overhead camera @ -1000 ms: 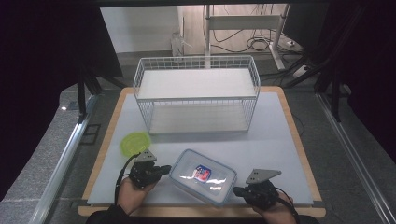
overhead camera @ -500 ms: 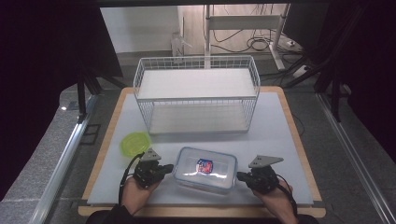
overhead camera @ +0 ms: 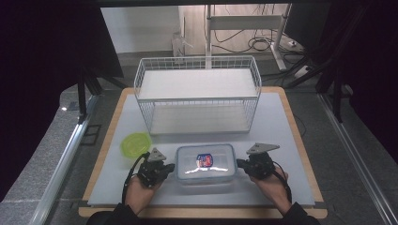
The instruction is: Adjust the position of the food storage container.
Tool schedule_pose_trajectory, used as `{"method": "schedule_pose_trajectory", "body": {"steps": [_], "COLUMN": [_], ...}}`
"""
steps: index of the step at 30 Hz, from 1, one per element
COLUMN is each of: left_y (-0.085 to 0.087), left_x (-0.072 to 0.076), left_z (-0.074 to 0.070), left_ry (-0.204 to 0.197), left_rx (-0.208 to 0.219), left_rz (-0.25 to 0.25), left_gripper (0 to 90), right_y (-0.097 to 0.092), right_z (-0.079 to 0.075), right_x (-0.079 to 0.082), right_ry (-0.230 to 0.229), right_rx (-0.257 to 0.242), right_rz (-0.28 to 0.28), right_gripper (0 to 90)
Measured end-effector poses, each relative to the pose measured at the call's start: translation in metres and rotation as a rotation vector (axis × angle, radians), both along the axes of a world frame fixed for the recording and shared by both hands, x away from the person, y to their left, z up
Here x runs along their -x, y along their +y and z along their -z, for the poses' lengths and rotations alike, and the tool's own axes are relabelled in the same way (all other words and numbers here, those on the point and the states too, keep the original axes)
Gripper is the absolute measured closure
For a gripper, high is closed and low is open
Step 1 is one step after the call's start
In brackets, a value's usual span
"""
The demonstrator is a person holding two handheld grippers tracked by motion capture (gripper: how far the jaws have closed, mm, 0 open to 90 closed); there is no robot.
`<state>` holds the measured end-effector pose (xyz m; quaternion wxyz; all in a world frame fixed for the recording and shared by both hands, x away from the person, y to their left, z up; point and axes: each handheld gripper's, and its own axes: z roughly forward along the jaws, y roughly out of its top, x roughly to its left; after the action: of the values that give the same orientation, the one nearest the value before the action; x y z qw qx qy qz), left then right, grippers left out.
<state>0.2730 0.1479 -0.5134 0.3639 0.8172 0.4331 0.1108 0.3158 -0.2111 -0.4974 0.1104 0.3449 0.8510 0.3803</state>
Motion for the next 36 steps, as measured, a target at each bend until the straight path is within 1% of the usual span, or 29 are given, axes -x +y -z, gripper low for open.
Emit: {"method": "schedule_pose_trajectory", "body": {"steps": [2, 3, 4, 6, 7, 9, 11, 13, 14, 16, 18, 20, 21, 22, 23, 25, 27, 29, 30, 33, 34, 36], "left_y": [0.001, 0.002, 0.003, 0.006, 0.008, 0.014, 0.017, 0.021, 0.022, 0.024, 0.024, 0.025, 0.026, 0.027, 0.028, 0.031, 0.034, 0.037, 0.038, 0.041, 0.041, 0.041], "left_x": [-0.001, -0.002, -0.001, 0.001, 0.003, 0.006, 0.01, 0.013, 0.014, 0.019, 0.022, 0.026, 0.029, 0.031, 0.033, 0.036, 0.038, 0.039, 0.04, 0.042, 0.043, 0.044], "left_z": [0.0, 0.0, -0.001, -0.004, -0.005, -0.008, -0.009, -0.01, -0.011, -0.013, -0.013, -0.013, -0.012, -0.012, -0.012, -0.012, -0.012, -0.012, -0.011, -0.008, -0.007, -0.005], "left_ry": [0.004, -0.002, -0.011, -0.037, -0.05, -0.091, -0.122, -0.145, -0.156, -0.196, -0.215, -0.235, -0.245, -0.254, -0.257, -0.259, -0.254, -0.248, -0.243, -0.224, -0.218, -0.207], "left_rx": [0.011, 0.008, 0.007, 0.01, 0.014, 0.011, -0.014, -0.026, -0.028, -0.032, -0.029, -0.039, -0.043, -0.036, -0.03, -0.013, 0.01, 0.022, 0.022, 0.018, 0.019, 0.01], "left_rz": [0.007, 0.013, 0.011, 0.009, 0.008, 0.013, 0.004, -0.001, -0.004, -0.003, 0.002, 0.007, 0.01, 0.013, 0.013, 0.009, -0.004, -0.01, -0.011, -0.005, -0.002, 0.004], "left_gripper": [90.0, 89.8, 88.1, 83.5, 81.0, 76.7, 70.3, 64.0, 60.3, 52.4, 45.6, 39.3, 36.8, 32.8, 29.9, 27.5, 23.2, 19.0, 16.0, 11.2, 9.5, 7.1], "right_y": [0.0, -0.001, -0.002, -0.004, -0.005, -0.009, -0.013, -0.016, -0.018, -0.021, -0.024, -0.026, -0.027, -0.028, -0.029, -0.029, -0.029, -0.029, -0.029, -0.029, -0.03, -0.031], "right_z": [0.002, 0.003, 0.002, 0.0, -0.001, -0.003, -0.005, -0.007, -0.008, -0.01, -0.011, -0.012, -0.013, -0.014, -0.015, -0.018, -0.02, -0.022, -0.022, -0.022, -0.021, -0.019], "right_x": [0.0, 0.0, -0.001, 0.001, 0.002, 0.003, 0.005, 0.007, 0.008, 0.009, 0.011, 0.012, 0.013, 0.014, 0.015, 0.016, 0.019, 0.021, 0.021, 0.021, 0.02, 0.018], "right_ry": [0.018, 0.026, 0.036, 0.018, 0.016, 0.007, -0.004, -0.017, -0.024, -0.037, -0.045, -0.057, -0.063, -0.064, -0.067, -0.078, -0.091, -0.101, -0.102, -0.098, -0.089, -0.07], "right_rx": [0.014, 0.01, 0.007, 0.022, 0.021, 0.009, -0.004, -0.018, -0.023, -0.034, -0.045, -0.056, -0.062, -0.067, -0.076, -0.09, -0.099, -0.107, -0.11, -0.124, -0.136, -0.142], "right_rz": [-0.004, -0.006, -0.008, -0.008, -0.004, 0.005, 0.012, 0.015, 0.017, 0.019, 0.019, 0.023, 0.024, 0.024, 0.025, 0.027, 0.025, 0.021, 0.02, 0.017, 0.016, 0.013], "right_gripper": [90.0, 90.0, 87.5, 82.0, 79.6, 73.6, 67.1, 61.9, 59.0, 53.6, 48.9, 43.7, 42.4, 41.3, 40.6, 38.3, 35.8, 32.7, 30.7, 22.9, 18.9, 14.5]}}
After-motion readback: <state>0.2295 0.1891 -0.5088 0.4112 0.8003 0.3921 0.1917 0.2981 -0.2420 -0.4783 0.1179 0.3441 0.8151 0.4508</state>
